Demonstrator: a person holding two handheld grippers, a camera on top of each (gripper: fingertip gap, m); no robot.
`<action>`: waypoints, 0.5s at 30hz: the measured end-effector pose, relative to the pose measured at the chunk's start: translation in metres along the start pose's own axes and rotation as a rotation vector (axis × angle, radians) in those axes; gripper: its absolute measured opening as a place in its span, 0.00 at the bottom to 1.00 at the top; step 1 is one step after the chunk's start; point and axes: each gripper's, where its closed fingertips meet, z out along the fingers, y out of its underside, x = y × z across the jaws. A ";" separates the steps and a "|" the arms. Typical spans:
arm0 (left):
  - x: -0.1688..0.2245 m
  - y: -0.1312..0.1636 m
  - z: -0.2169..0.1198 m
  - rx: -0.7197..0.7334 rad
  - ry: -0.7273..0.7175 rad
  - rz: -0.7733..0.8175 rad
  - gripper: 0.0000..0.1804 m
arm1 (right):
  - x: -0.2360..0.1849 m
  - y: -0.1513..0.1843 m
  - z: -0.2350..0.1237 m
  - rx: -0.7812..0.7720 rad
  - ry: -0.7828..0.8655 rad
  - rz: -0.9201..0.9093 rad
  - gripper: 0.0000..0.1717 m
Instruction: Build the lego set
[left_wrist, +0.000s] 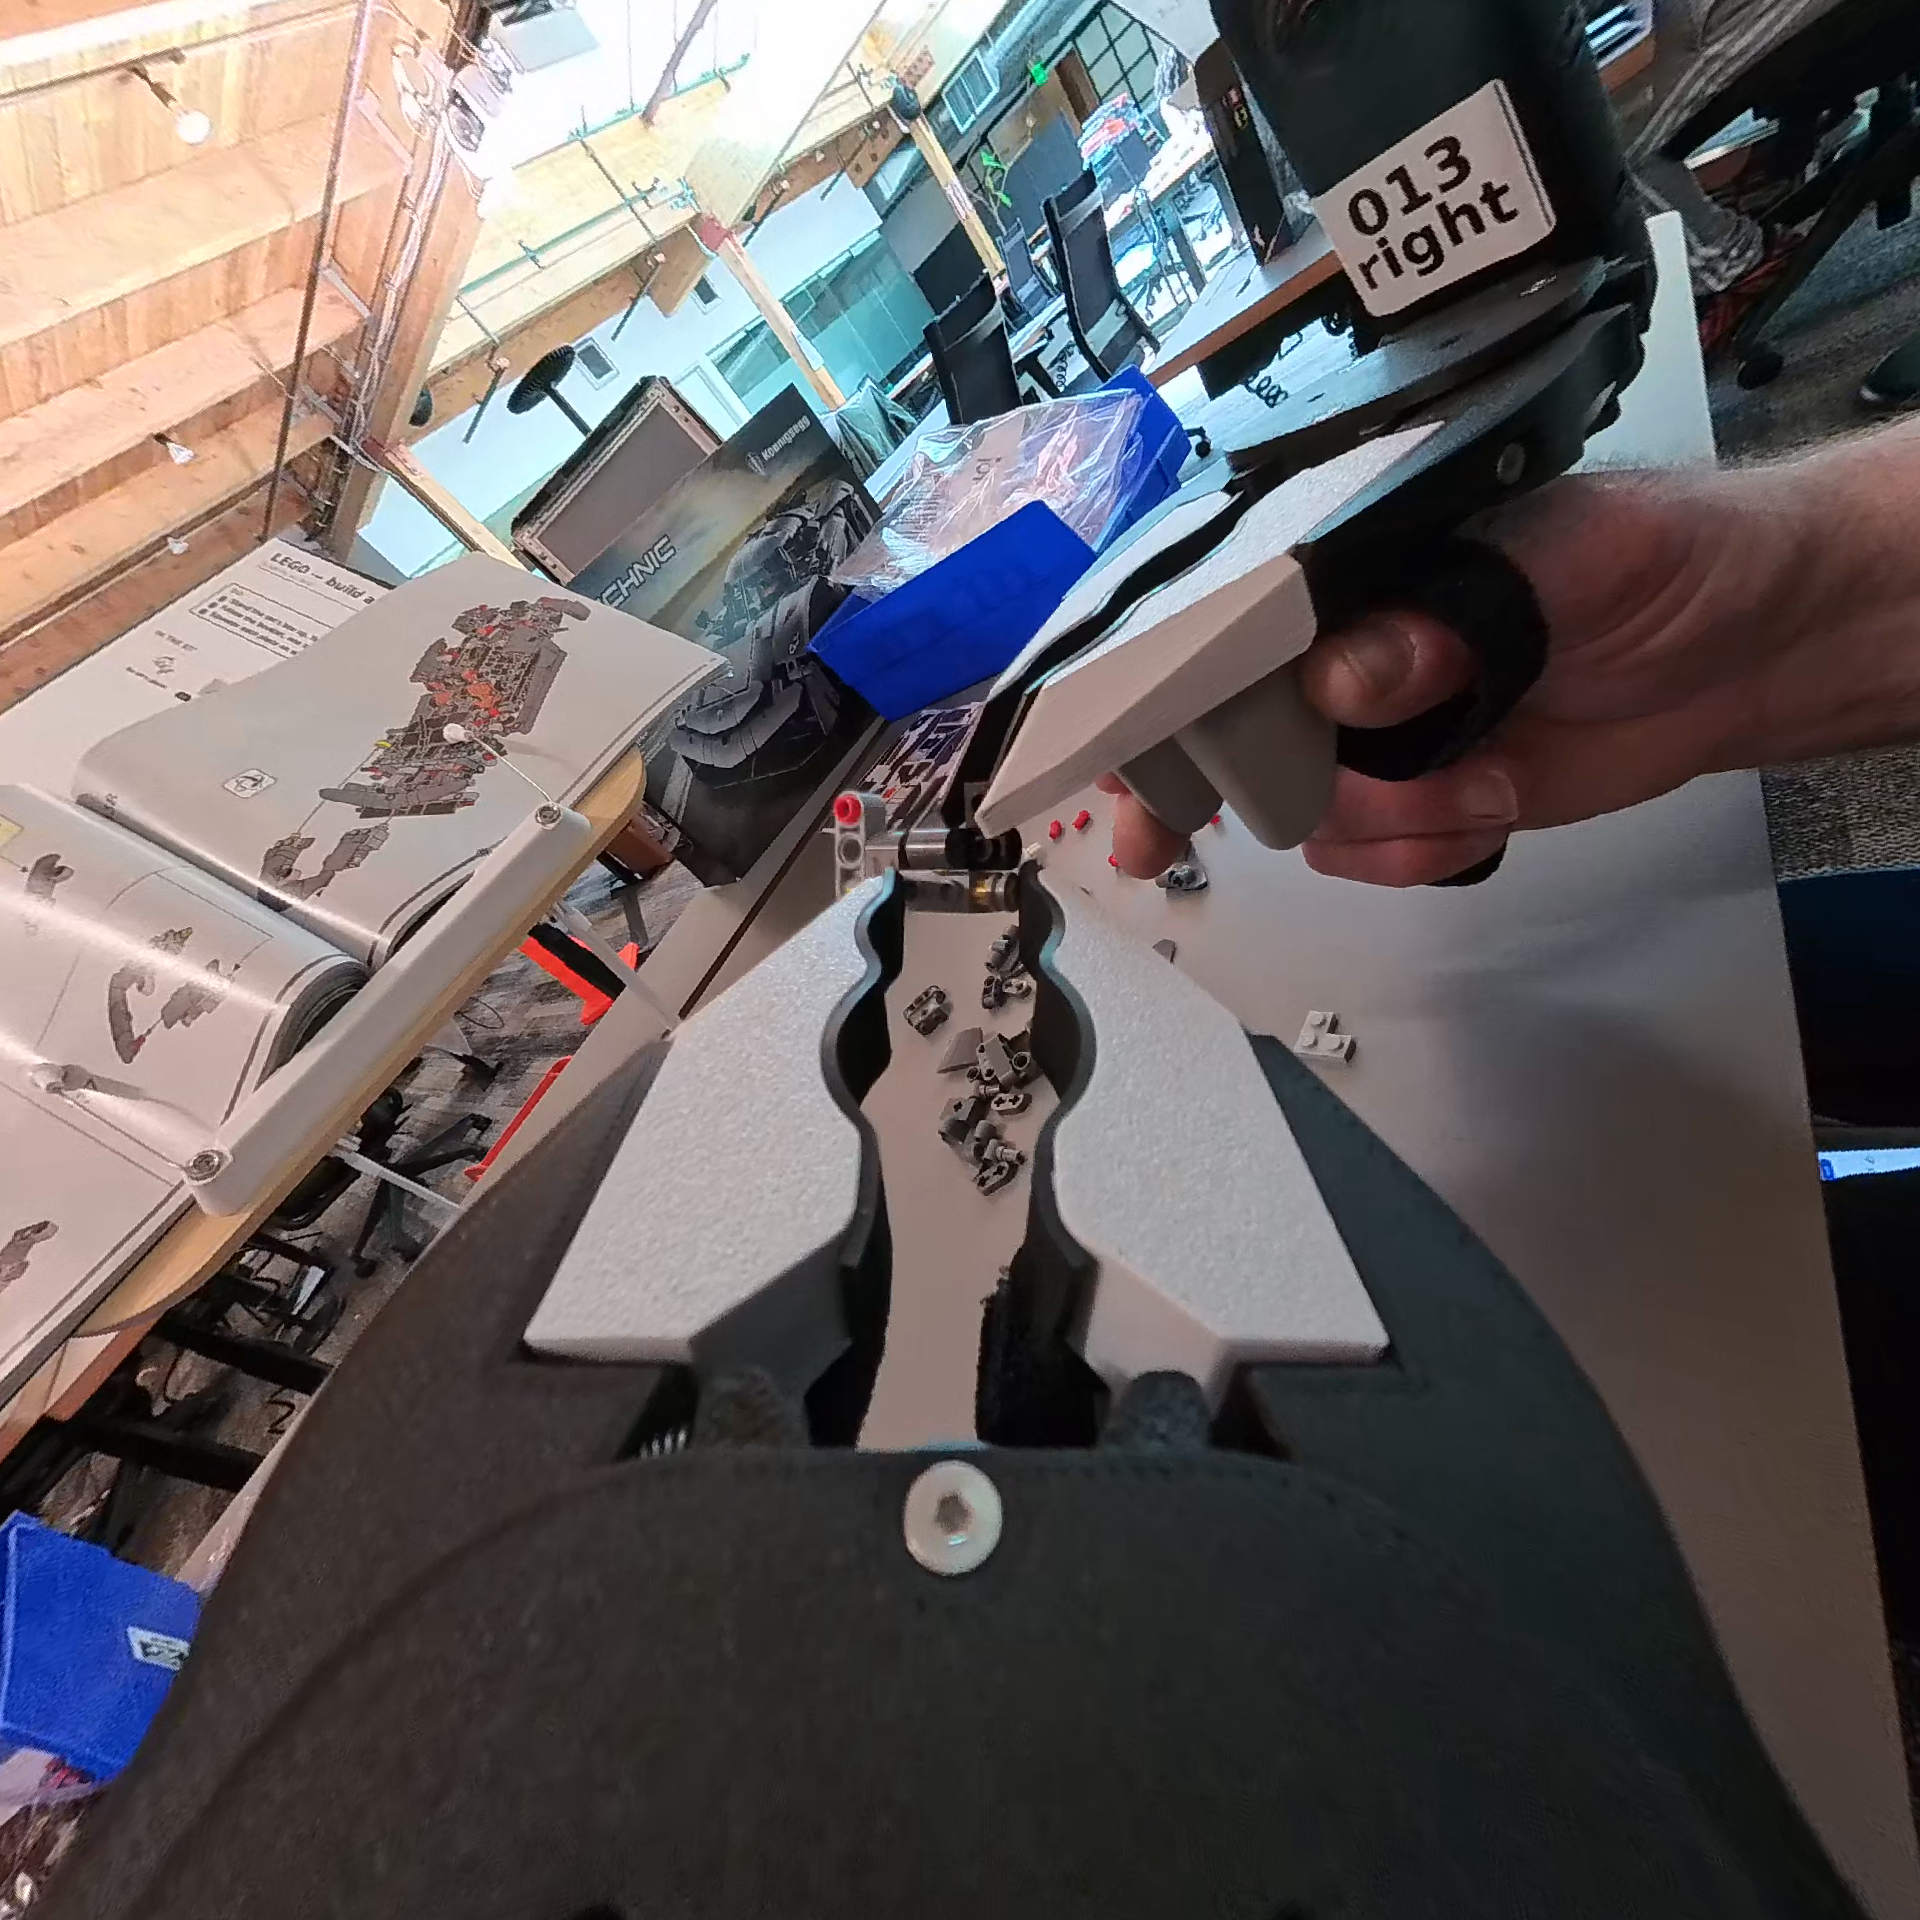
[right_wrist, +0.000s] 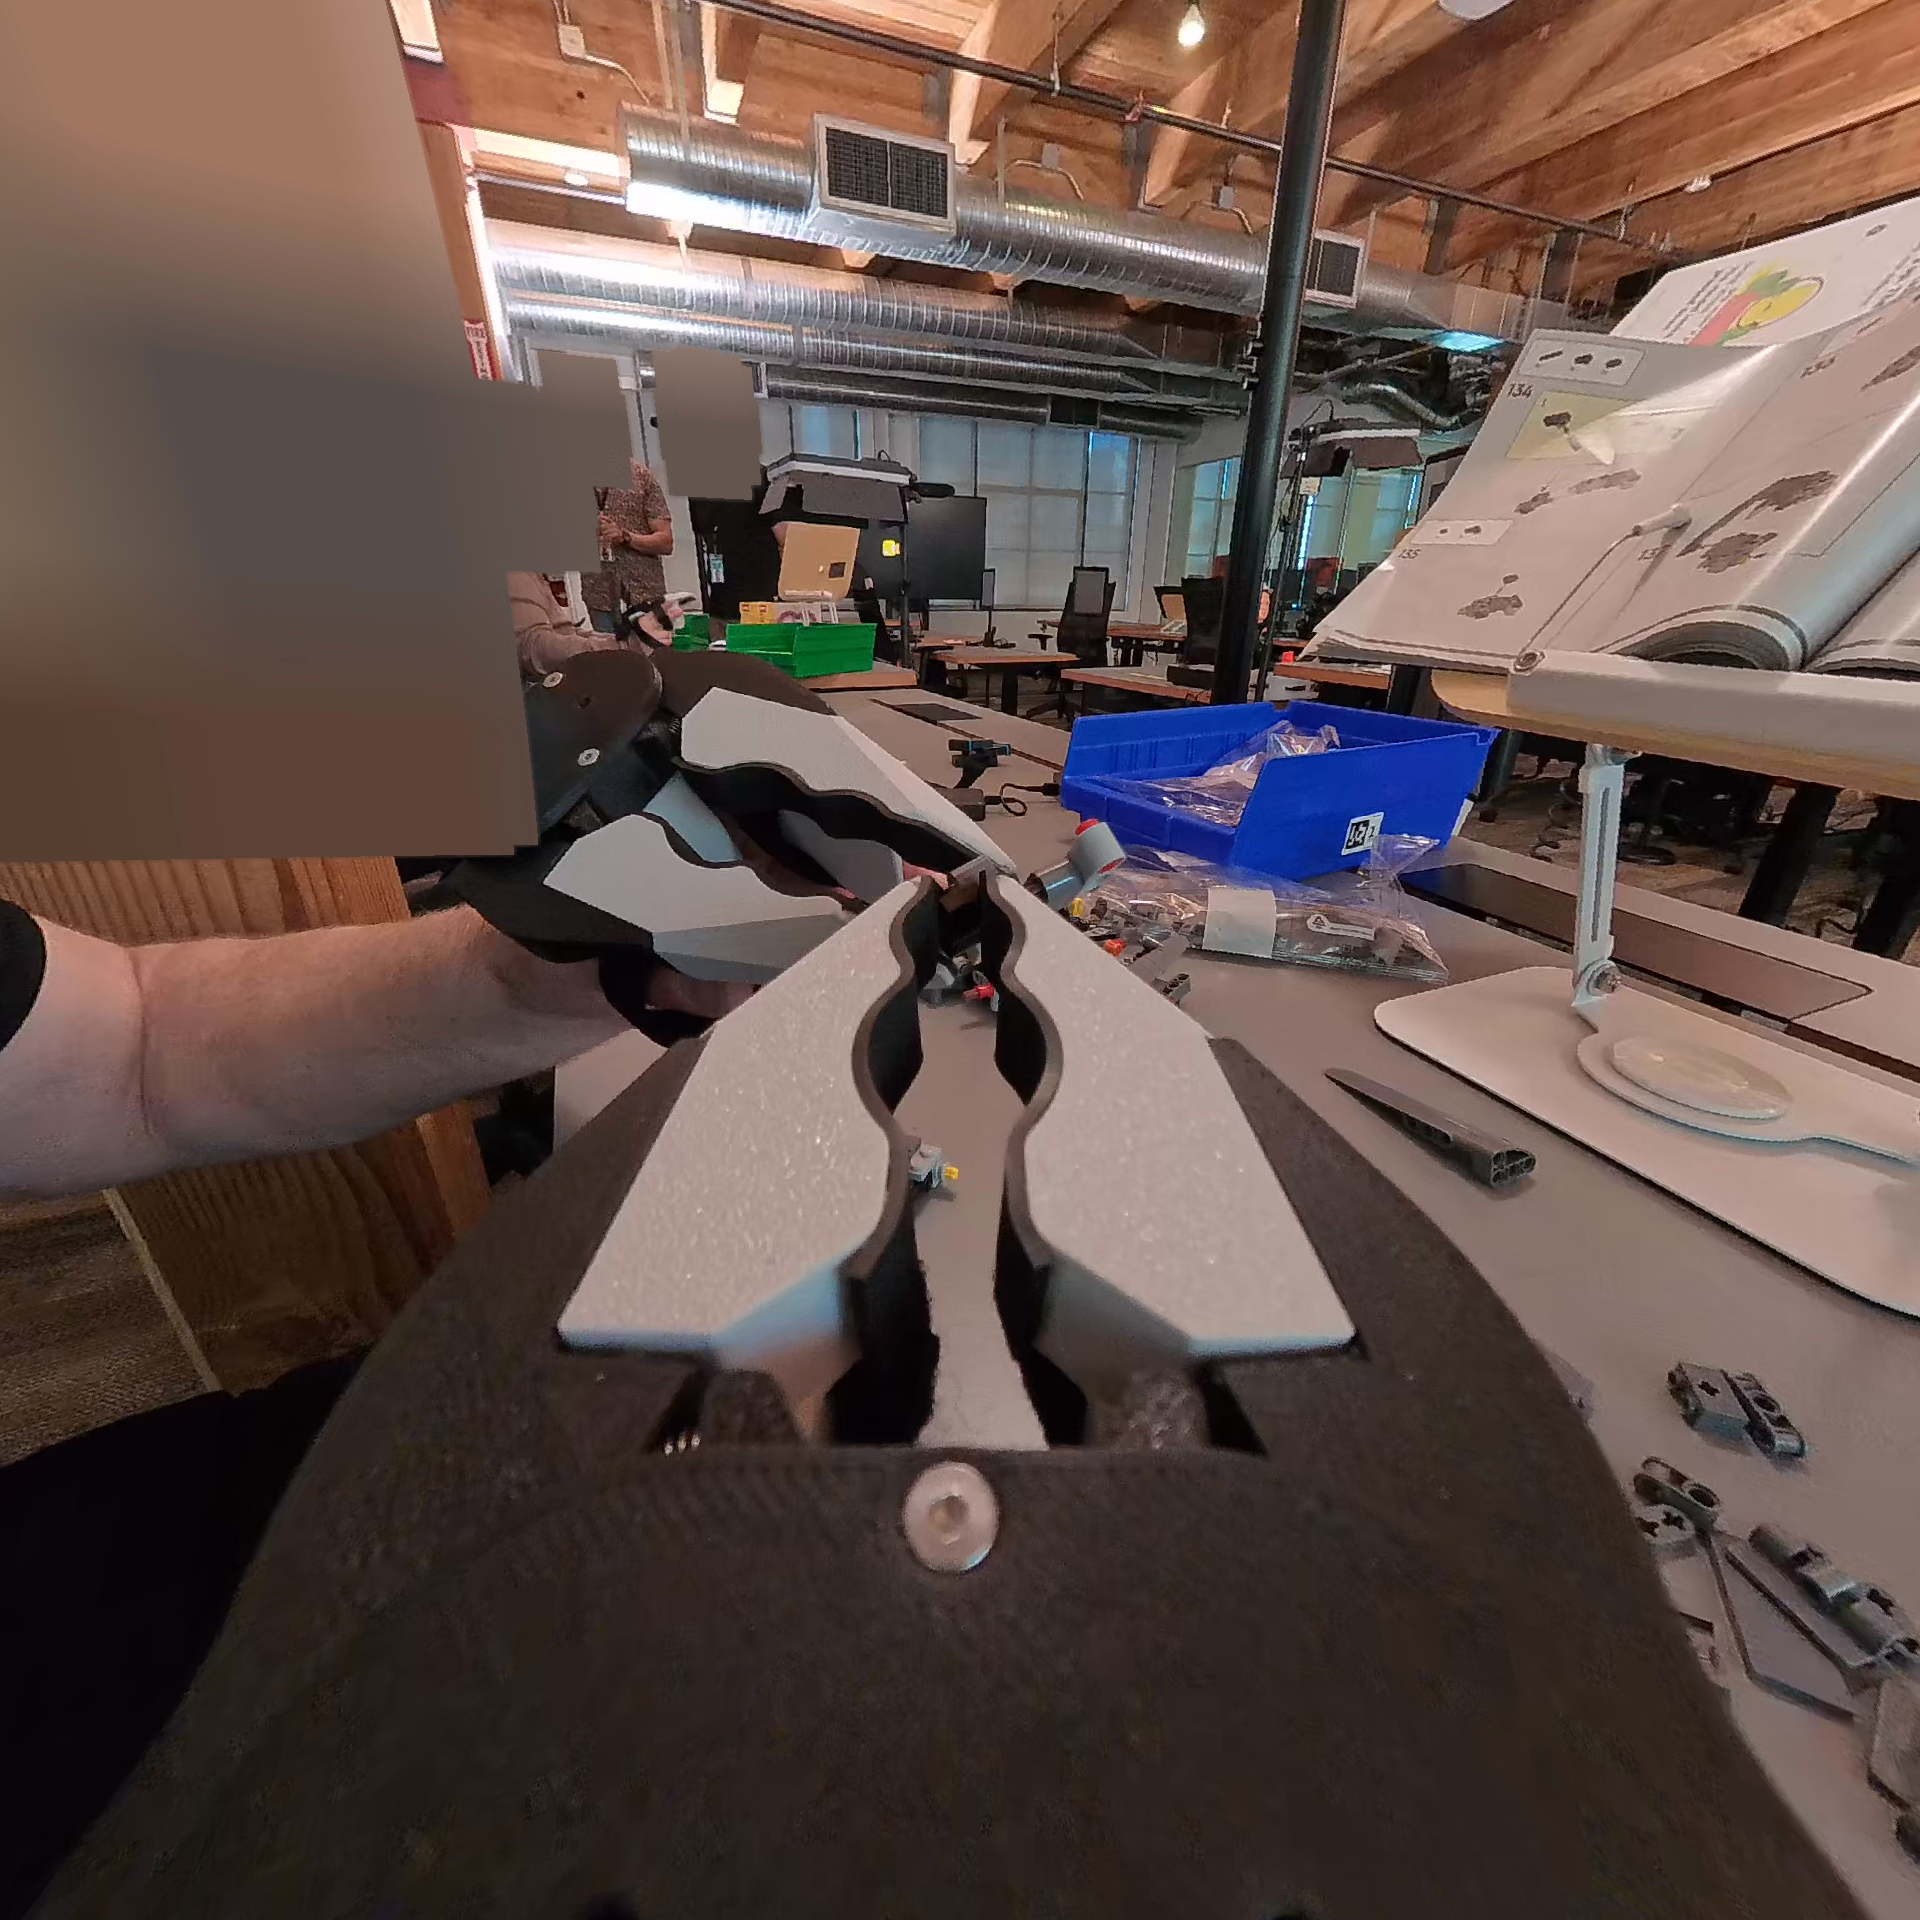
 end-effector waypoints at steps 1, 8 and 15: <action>0.000 0.000 0.000 0.001 0.001 0.000 0.11 | 0.000 0.000 0.000 0.001 -0.001 -0.001 0.03; 0.000 0.002 0.001 -0.006 0.006 0.001 0.11 | 0.001 0.001 0.001 -0.009 -0.005 -0.003 0.03; 0.001 0.000 0.002 0.000 0.020 -0.011 0.11 | -0.001 -0.001 0.000 -0.025 -0.001 -0.055 0.05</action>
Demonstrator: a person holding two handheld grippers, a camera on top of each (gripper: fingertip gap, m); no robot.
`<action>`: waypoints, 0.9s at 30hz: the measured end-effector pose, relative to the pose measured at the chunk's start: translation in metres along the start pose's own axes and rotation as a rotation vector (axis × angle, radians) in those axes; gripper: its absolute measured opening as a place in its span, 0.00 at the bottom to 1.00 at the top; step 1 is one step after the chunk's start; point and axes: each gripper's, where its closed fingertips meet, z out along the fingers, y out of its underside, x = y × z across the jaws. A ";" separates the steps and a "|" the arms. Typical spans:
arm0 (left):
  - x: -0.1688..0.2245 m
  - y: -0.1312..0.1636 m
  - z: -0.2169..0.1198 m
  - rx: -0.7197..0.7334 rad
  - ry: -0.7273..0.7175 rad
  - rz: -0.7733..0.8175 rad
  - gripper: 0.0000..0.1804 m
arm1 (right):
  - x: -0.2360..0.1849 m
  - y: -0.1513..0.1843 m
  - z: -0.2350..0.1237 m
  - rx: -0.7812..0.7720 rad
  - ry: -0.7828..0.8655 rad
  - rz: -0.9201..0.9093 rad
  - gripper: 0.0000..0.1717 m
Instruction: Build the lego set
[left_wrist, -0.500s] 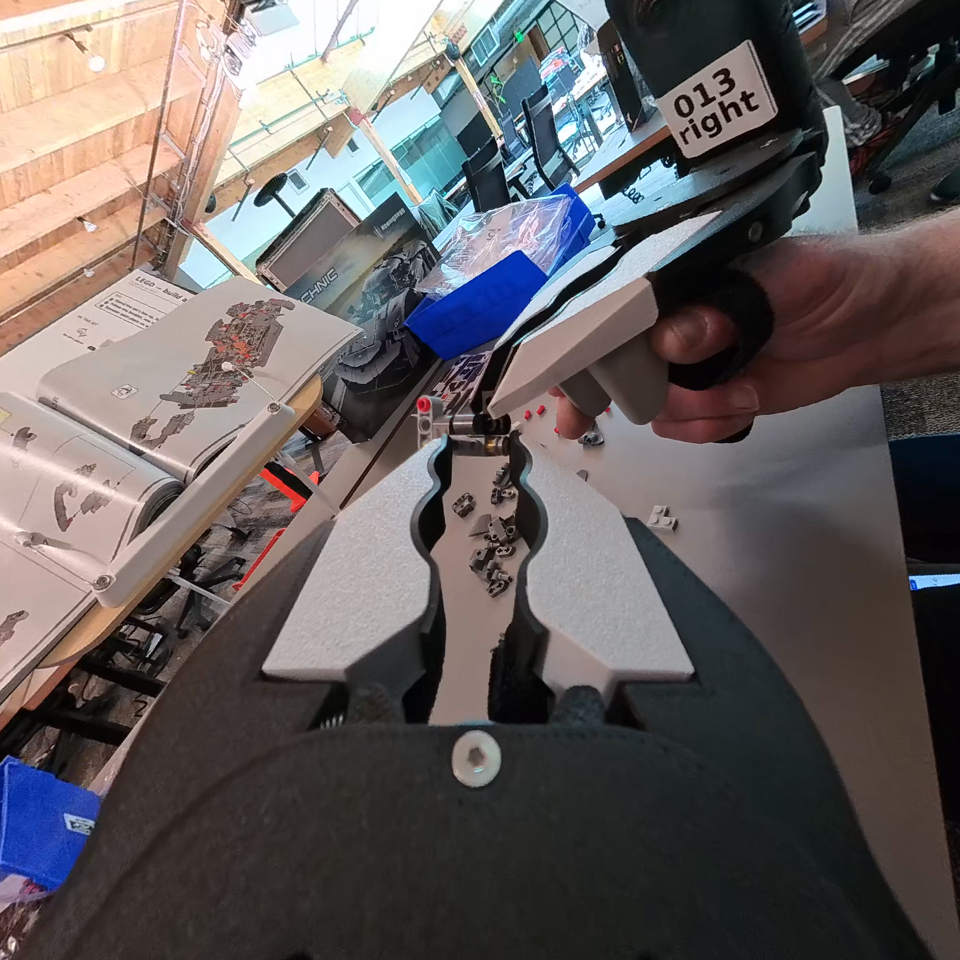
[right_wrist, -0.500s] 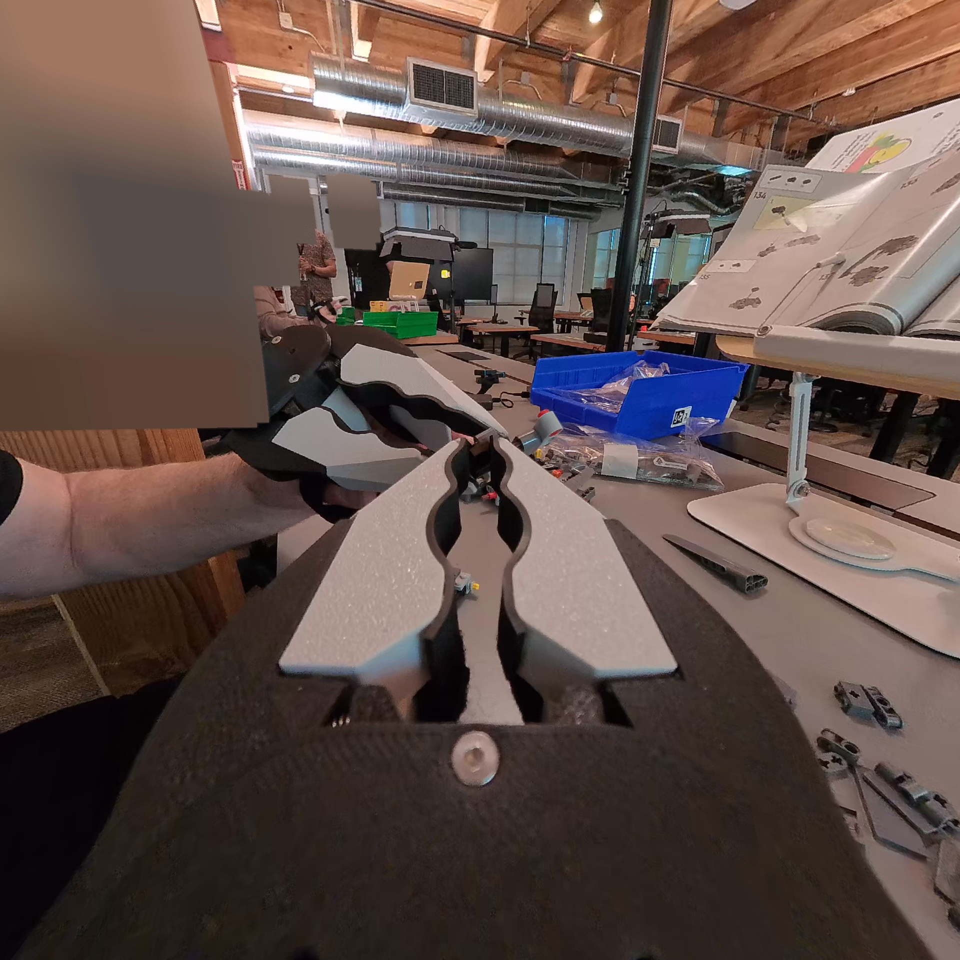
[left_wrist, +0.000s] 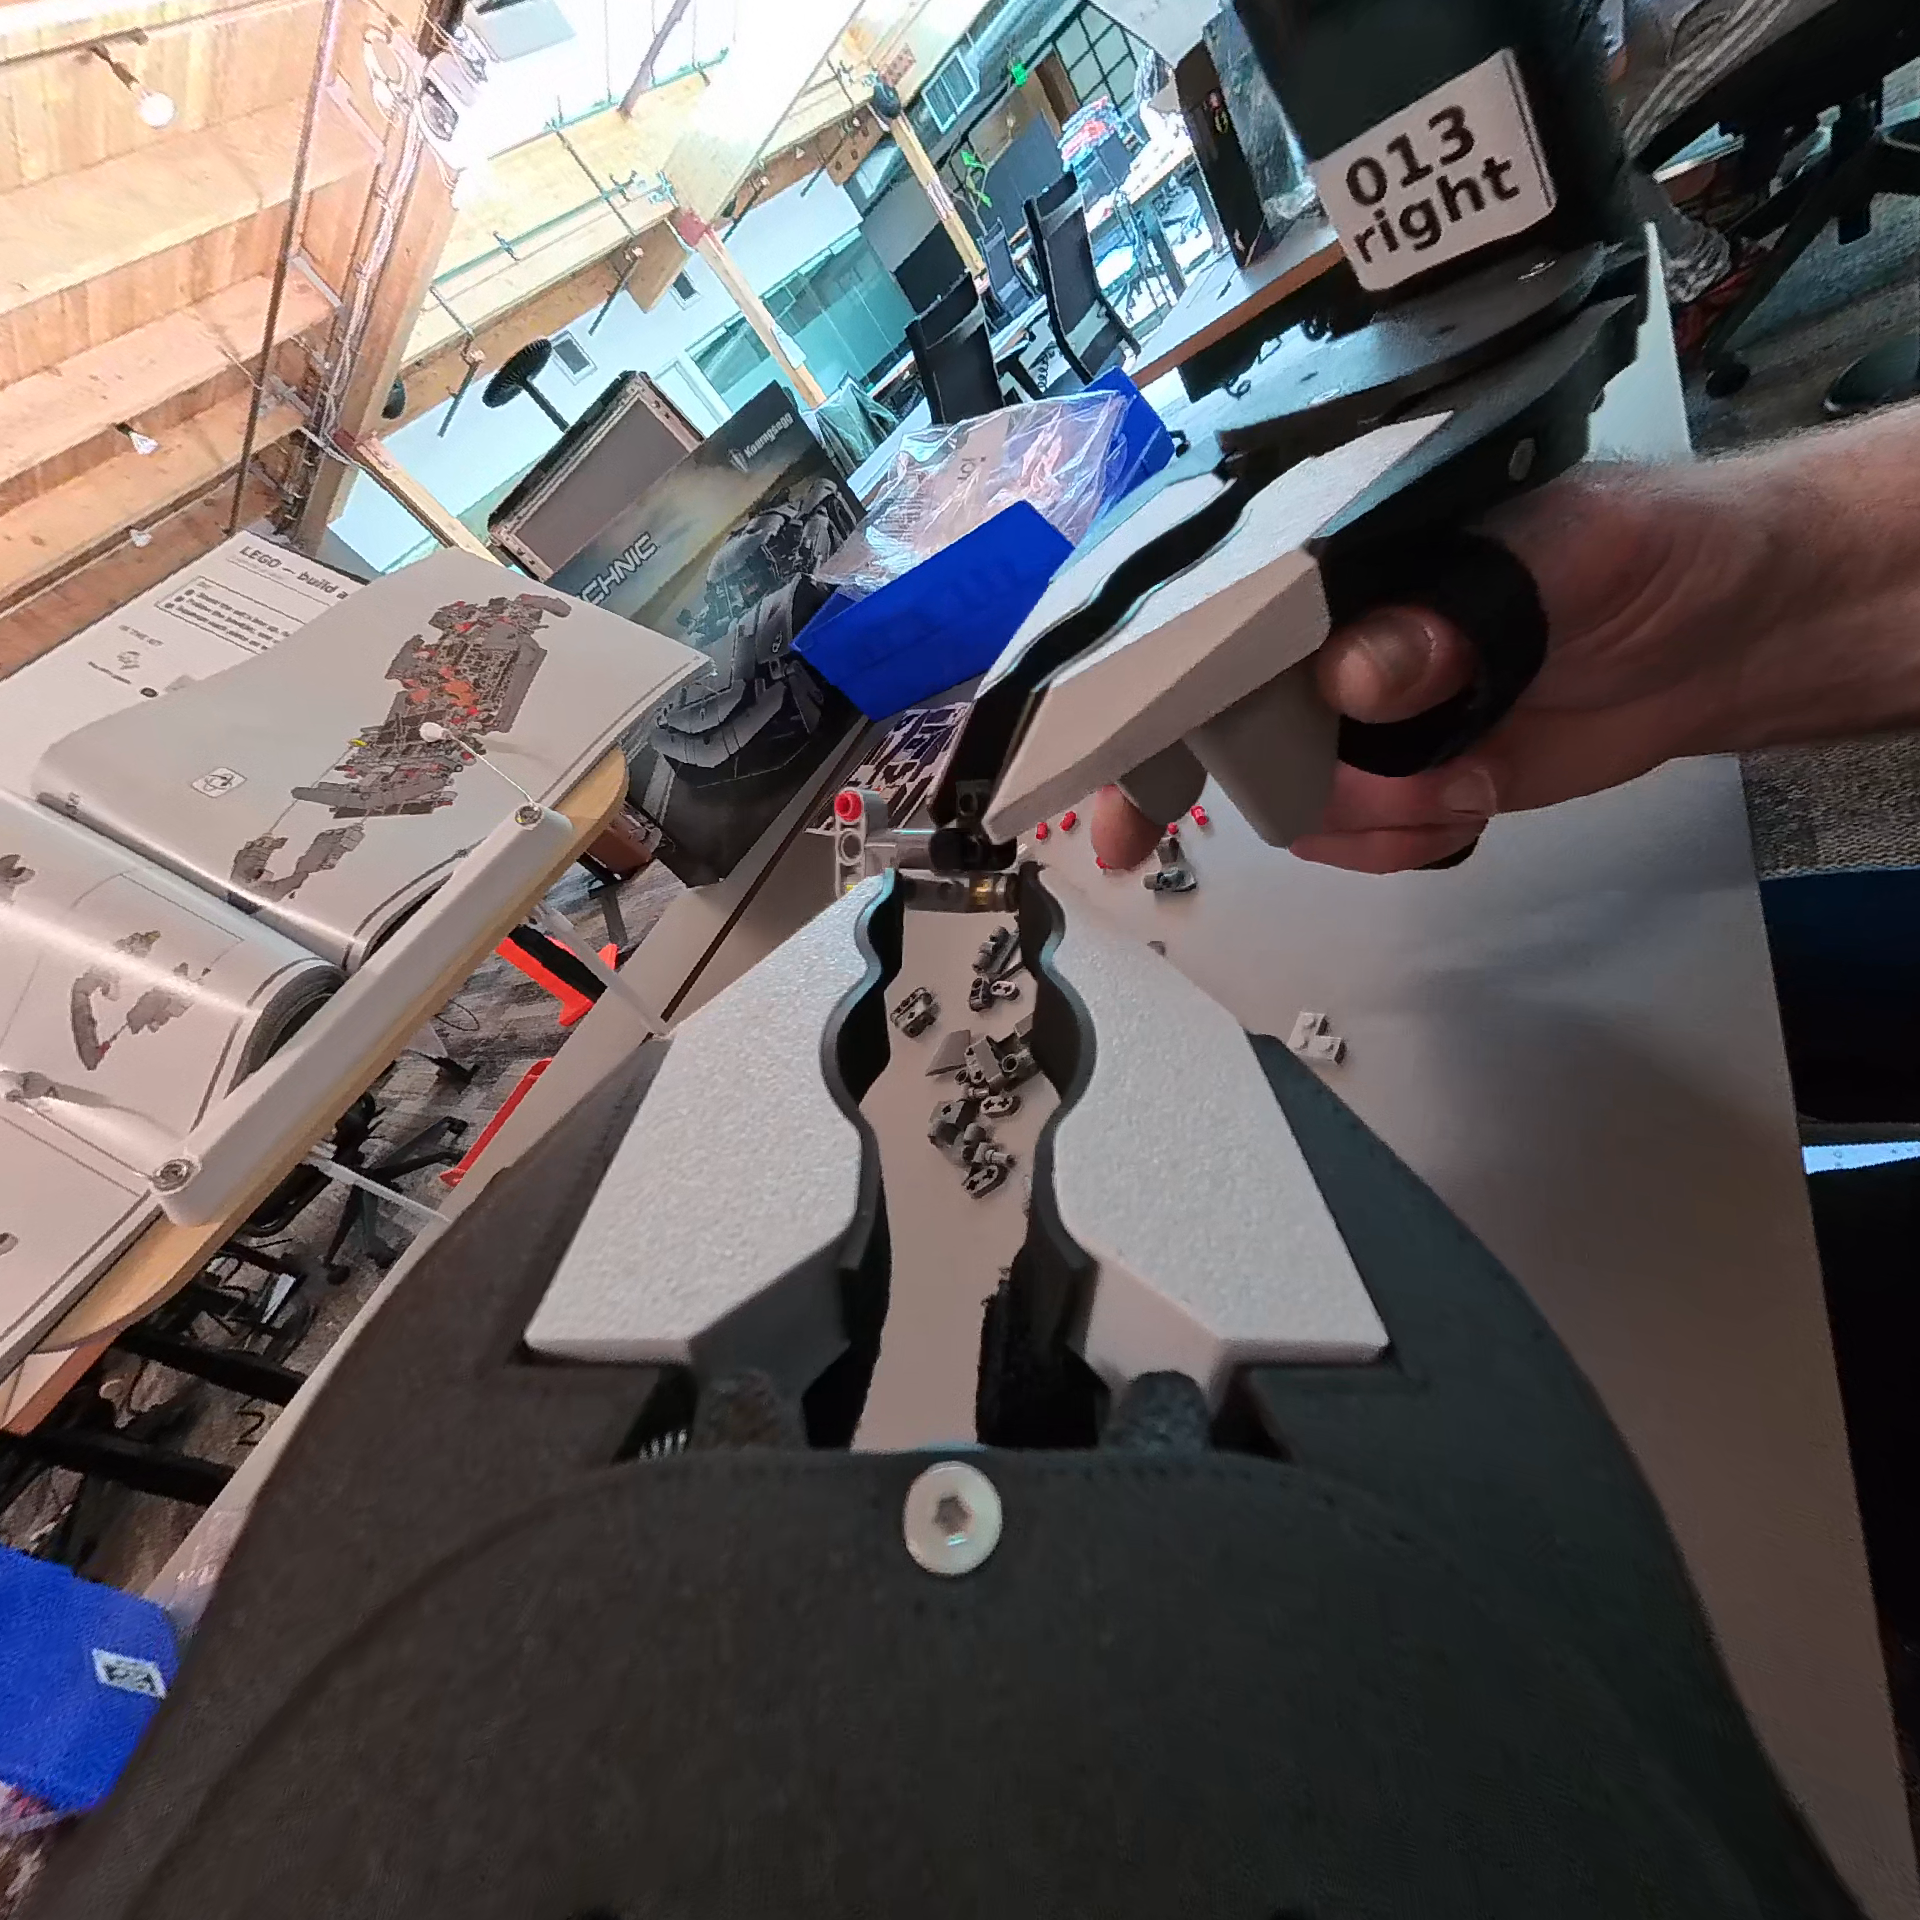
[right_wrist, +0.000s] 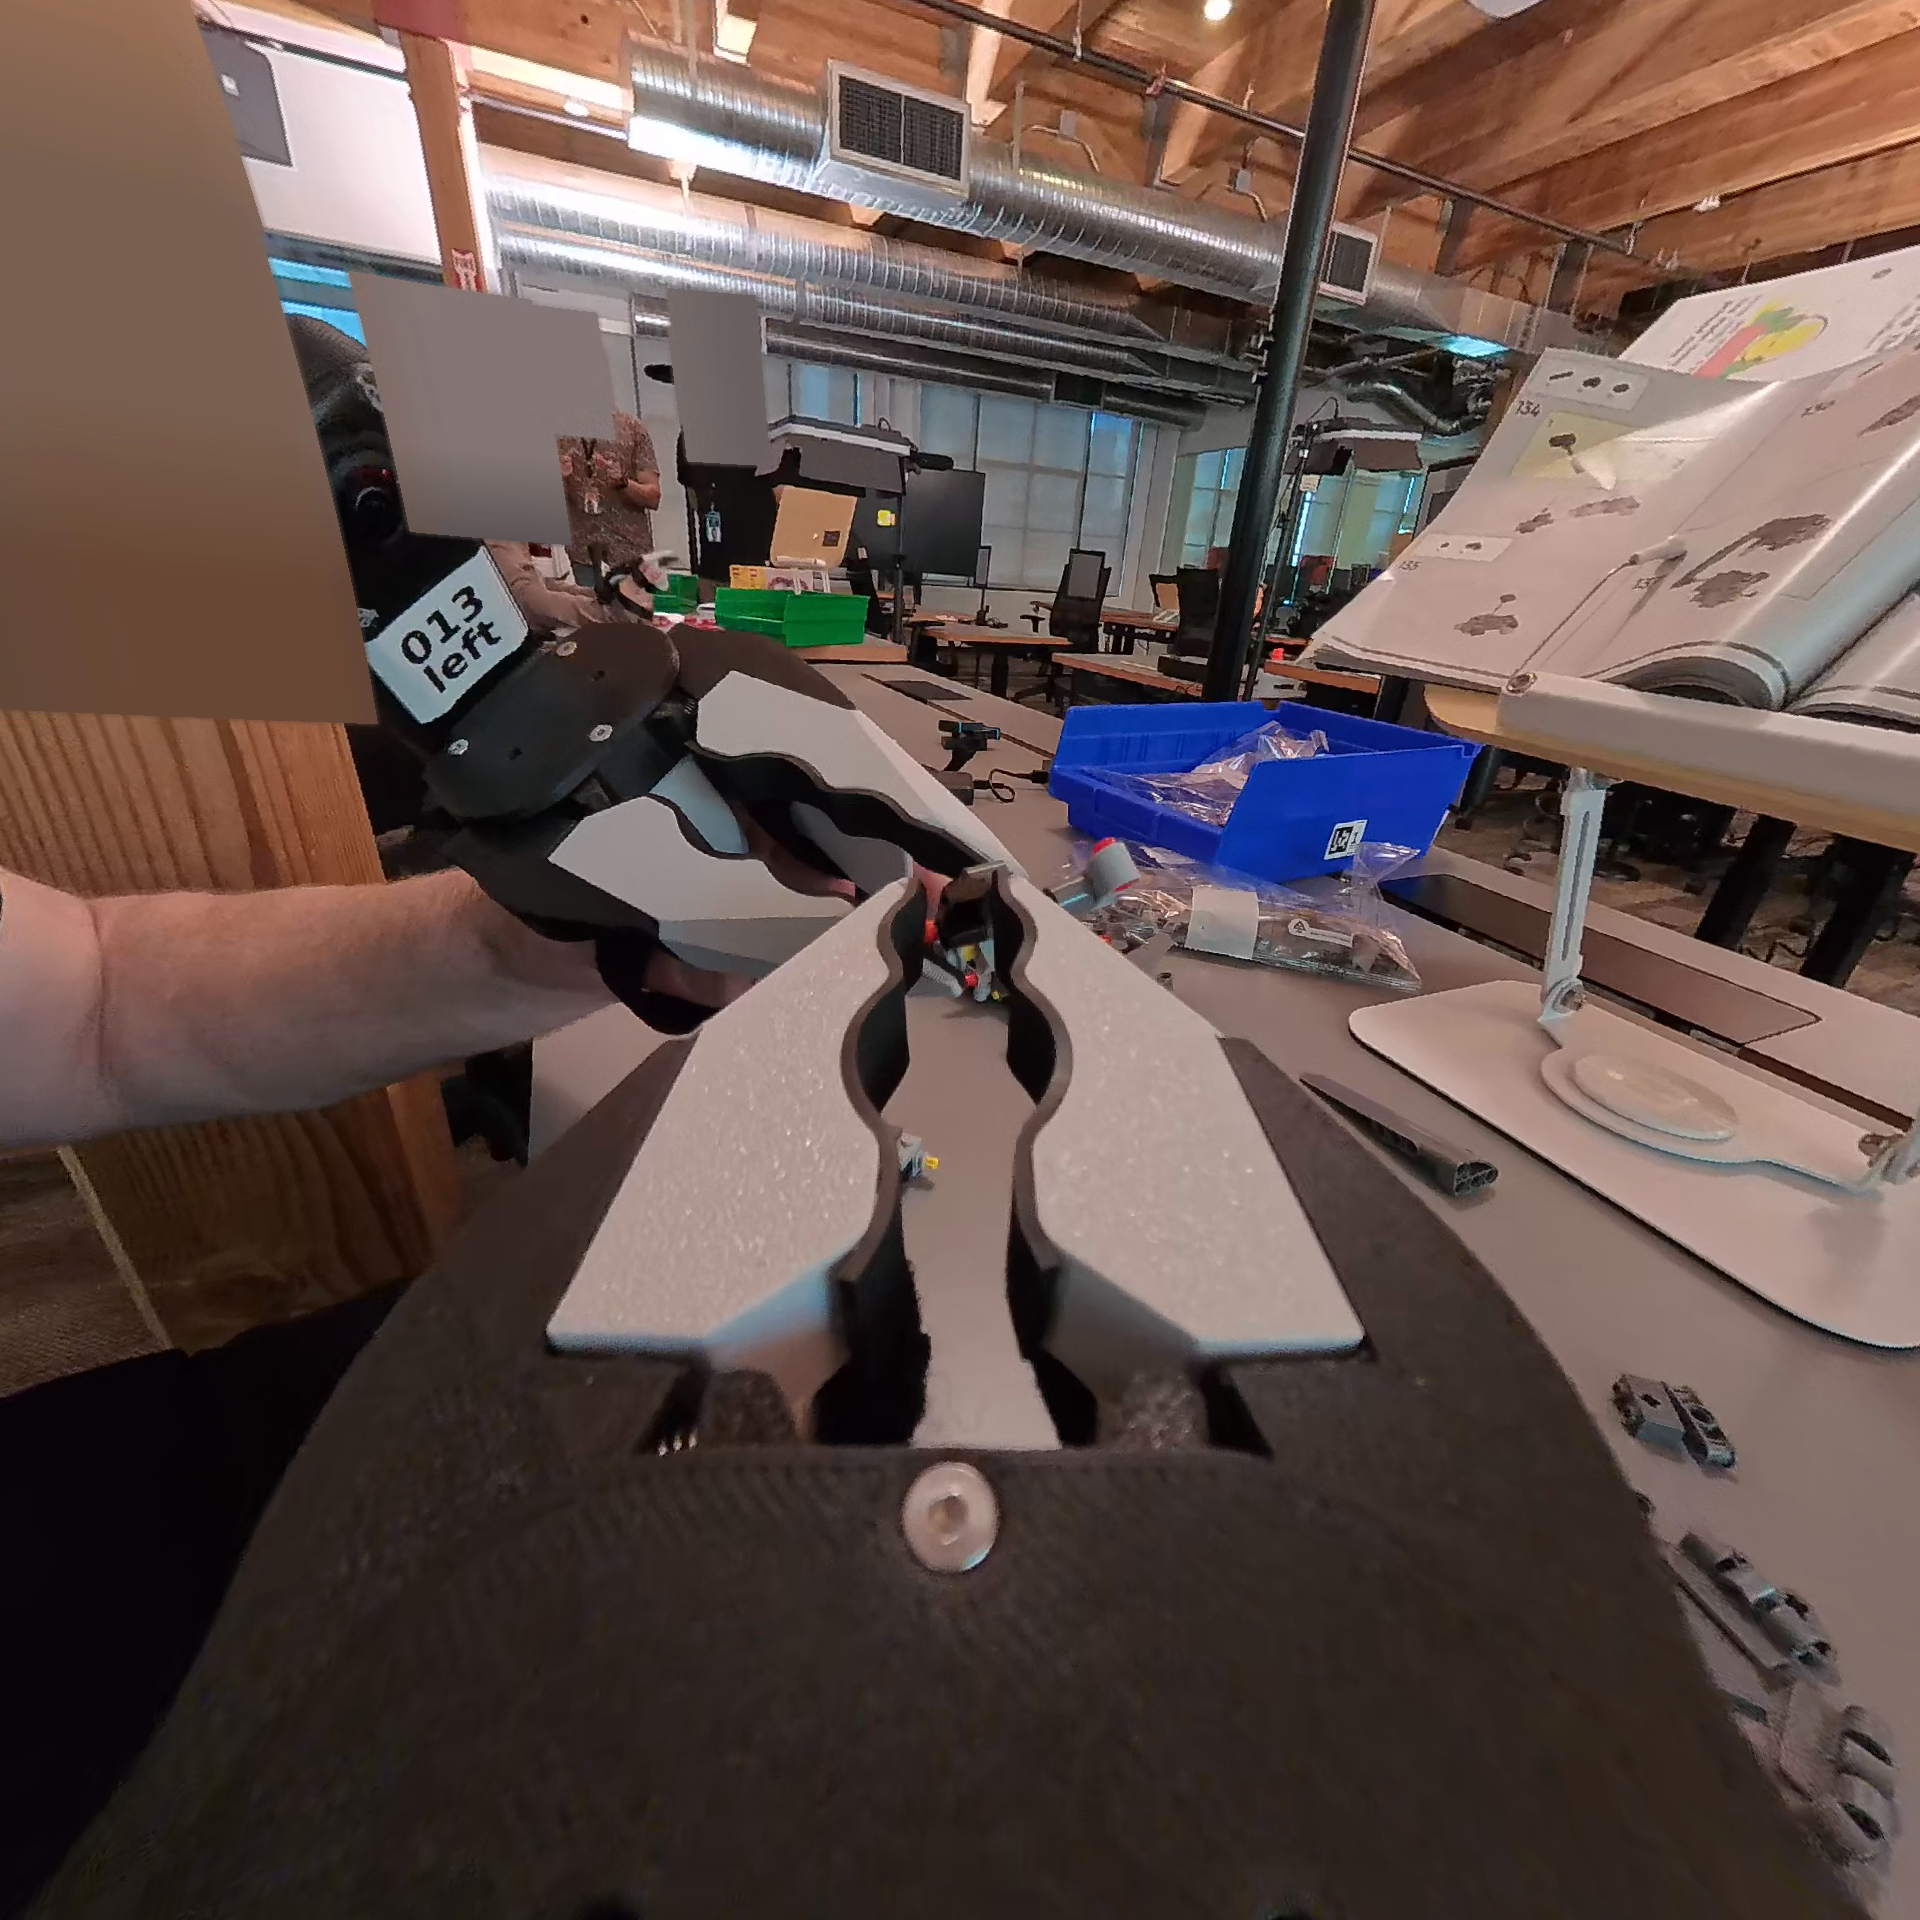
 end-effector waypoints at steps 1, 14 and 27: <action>0.000 0.000 0.000 0.001 0.001 -0.004 0.11 | 0.000 0.000 0.000 -0.002 0.002 -0.006 0.06; 0.002 0.000 0.000 0.019 0.022 -0.054 0.11 | -0.001 0.001 -0.001 0.001 -0.010 -0.018 0.03; 0.006 -0.015 -0.008 0.098 0.045 -0.073 0.11 | -0.012 -0.010 -0.007 0.087 -0.135 0.092 0.03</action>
